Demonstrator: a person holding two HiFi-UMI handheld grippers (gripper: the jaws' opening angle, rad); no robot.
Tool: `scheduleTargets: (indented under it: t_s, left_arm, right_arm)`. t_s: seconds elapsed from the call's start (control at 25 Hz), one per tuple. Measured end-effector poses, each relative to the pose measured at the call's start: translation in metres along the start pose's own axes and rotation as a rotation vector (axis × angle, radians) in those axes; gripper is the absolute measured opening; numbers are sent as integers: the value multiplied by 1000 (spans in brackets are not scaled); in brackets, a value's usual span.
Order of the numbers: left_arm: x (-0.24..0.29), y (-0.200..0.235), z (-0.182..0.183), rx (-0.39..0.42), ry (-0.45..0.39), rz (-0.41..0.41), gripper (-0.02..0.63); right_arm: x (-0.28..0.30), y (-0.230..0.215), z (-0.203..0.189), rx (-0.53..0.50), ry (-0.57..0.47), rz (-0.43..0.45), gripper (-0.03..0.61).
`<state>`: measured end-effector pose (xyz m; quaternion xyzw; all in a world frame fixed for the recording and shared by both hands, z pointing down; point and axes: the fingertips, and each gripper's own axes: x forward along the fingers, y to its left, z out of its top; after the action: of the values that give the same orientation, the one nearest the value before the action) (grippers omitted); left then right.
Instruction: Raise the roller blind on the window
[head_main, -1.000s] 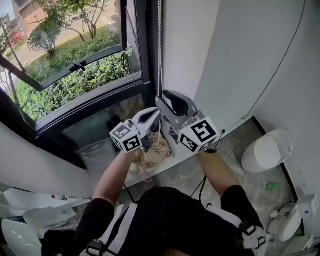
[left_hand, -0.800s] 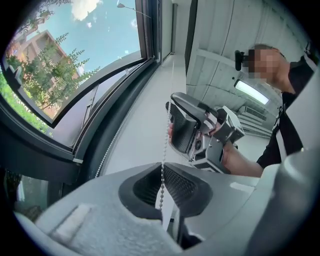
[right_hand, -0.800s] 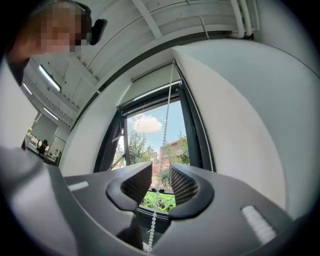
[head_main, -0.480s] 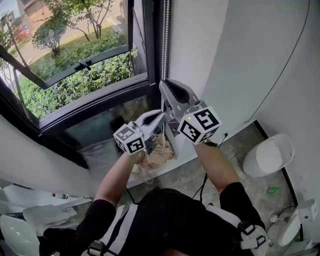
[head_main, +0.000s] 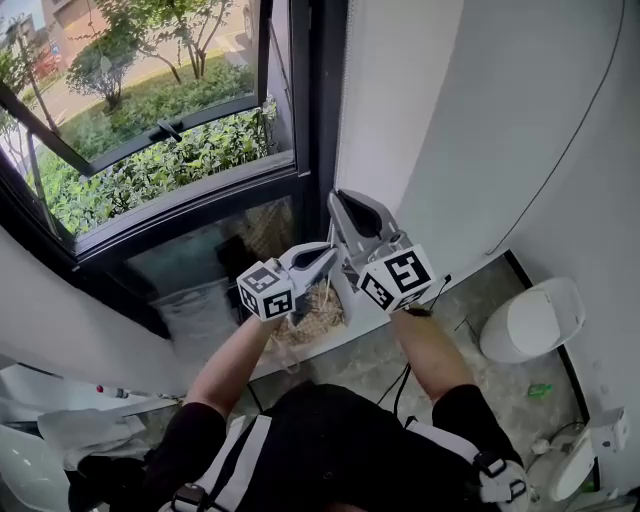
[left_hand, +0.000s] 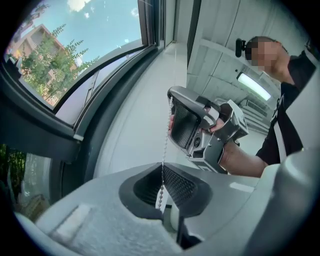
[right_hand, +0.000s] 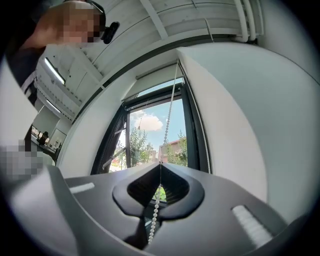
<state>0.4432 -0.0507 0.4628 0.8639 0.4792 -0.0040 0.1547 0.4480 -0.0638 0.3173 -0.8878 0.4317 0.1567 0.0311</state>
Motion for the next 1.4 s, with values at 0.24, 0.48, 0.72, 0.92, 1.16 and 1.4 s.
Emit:
scheduleTargets:
  t_s: [0.24, 0.48, 0.72, 0.92, 1.16, 1.4]
  left_arm:
    - [-25, 7, -107, -26, 291, 13, 11]
    - [-39, 18, -79, -59, 208, -20, 117]
    - [-49, 32, 62, -59, -127, -18, 133]
    - [-13, 1, 159, 98, -196, -98, 133]
    - [27, -24, 207, 120, -239, -143, 155]
    - [35, -29, 207, 46, -283, -172, 134]
  right_arm:
    - [-36, 15, -117, 28, 243, 7, 6]
    - [-39, 13, -127, 48, 288, 16, 6]
    - [-43, 12, -126, 96, 279, 12, 6]
    - [-41, 18, -126, 89, 284, 26, 6]
    - [-41, 21, -128, 98, 283, 25, 6]
    - [-46, 19, -124, 96, 275, 20, 6]
